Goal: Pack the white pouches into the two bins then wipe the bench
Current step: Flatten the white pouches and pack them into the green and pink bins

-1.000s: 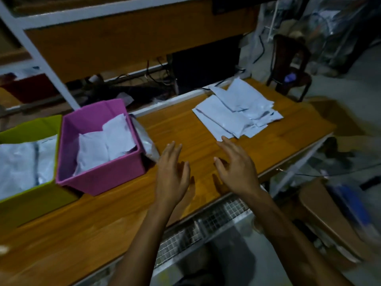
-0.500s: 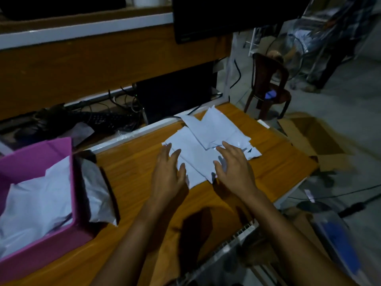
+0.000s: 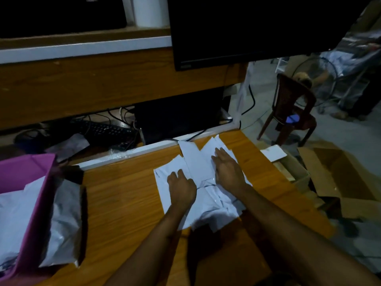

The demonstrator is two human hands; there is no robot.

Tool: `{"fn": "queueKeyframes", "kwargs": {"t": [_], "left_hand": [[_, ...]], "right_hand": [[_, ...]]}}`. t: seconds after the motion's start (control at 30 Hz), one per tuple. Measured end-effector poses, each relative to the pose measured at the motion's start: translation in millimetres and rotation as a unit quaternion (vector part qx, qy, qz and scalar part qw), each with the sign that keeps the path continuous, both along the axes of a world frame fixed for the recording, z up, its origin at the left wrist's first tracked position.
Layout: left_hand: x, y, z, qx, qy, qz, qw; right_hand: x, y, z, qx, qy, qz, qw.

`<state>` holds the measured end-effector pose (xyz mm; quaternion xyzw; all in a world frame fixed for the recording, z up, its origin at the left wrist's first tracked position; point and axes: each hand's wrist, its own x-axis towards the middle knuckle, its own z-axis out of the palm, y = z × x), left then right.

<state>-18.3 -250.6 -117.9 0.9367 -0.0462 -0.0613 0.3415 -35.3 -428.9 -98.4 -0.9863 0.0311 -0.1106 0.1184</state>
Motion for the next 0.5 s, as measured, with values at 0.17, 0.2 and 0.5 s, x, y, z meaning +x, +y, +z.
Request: {"fn": "queueKeyframes", "kwargs": {"t": [0.17, 0.2, 0.5], "left_hand": [[9.9, 0.1, -11.2, 0.079, 0.018, 0.04, 0.996], [12.2, 2.1, -12.3, 0.085, 0.018, 0.03, 0.996], [17.1, 31.1, -11.2, -0.051, -0.02, -0.04, 0.998]], "right_hand": [[6.3, -3.9, -28.9, -0.05, 0.056, -0.028, 0.997], [6.3, -2.7, -33.0, -0.06, 0.053, -0.028, 0.996], [21.5, 4.9, -38.4, -0.127, 0.067, -0.006, 0.99]]}}
